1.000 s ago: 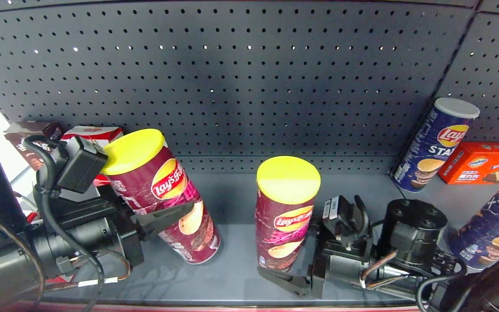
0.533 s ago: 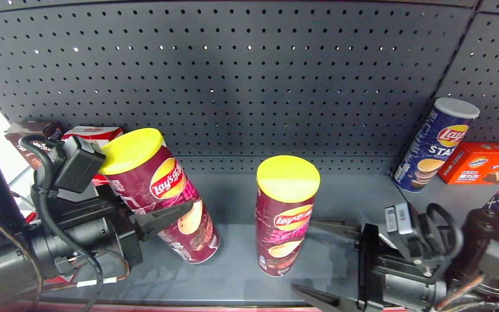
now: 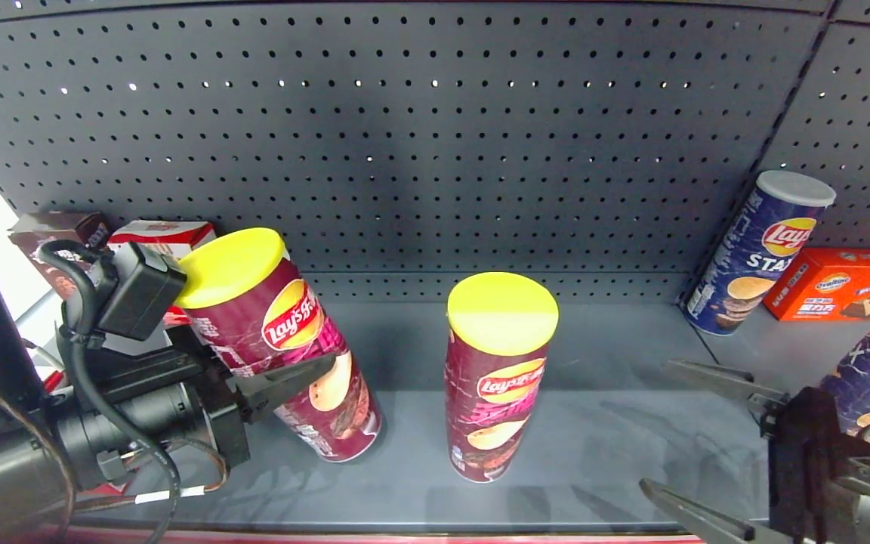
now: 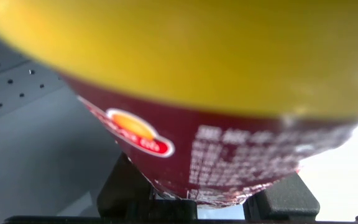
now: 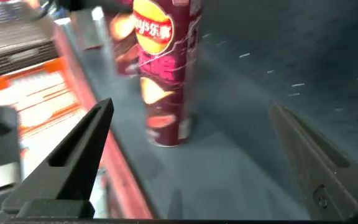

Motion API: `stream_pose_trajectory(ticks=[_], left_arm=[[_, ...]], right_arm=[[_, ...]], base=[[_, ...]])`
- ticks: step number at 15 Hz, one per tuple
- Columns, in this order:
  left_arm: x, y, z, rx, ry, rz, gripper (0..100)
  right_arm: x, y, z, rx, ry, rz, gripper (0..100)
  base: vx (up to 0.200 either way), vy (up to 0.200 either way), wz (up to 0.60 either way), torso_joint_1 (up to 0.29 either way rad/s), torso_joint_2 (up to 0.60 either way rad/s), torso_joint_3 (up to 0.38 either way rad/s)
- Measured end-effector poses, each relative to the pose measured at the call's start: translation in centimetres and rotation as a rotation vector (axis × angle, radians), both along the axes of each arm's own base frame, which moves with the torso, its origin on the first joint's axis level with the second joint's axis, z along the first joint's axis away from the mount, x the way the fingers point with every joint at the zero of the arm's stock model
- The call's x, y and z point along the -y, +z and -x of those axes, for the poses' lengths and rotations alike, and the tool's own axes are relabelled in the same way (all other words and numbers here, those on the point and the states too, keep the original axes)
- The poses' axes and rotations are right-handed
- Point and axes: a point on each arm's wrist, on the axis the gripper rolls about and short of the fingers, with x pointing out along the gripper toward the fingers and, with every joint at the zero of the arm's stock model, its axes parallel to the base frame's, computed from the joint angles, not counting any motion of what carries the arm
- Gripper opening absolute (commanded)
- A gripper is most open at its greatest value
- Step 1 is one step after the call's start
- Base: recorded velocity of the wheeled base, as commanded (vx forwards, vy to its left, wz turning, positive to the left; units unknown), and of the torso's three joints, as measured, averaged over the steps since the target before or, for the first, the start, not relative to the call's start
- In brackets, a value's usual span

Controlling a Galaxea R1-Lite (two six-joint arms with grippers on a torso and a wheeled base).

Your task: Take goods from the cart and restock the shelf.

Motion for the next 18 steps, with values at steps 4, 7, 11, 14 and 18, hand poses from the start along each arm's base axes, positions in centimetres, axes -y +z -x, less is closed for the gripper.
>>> stream_pose_trajectory(ticks=[4, 7, 11, 14, 18], left_arm=[[-0.2, -0.7, 0.5, -0.019, 0.005, -0.010, 0], [-0.4, -0.7, 1.0, -0.017, 0.014, -0.009, 0], [-0.6, -0.6, 1.6, -0.008, 0.024, -0.007, 0], [-0.8, -0.4, 1.8, 0.005, 0.033, -0.004, 0], [-0.7, 0.0, 2.1, 0.026, 0.030, 0.003, 0]], right_arm=[[1.9, 0.5, 1.5, 0.033, -0.060, 0.001, 100], [3.3, -0.3, 3.2, -0.036, -0.141, 0.040, 100], [5.4, -2.4, 6.4, -0.140, -0.272, 0.099, 100], [6.9, -3.4, 9.2, -0.180, -0.314, 0.100, 100], [8.8, -4.9, 12.8, -0.165, -0.366, 0.050, 100]], base=[[0.000, 0.000, 0.00, 0.000, 0.00, 0.000], [0.000, 0.000, 0.00, 0.000, 0.00, 0.000], [0.000, 0.000, 0.00, 0.000, 0.00, 0.000], [0.000, 0.000, 0.00, 0.000, 0.00, 0.000], [0.000, 0.000, 0.00, 0.000, 0.00, 0.000]])
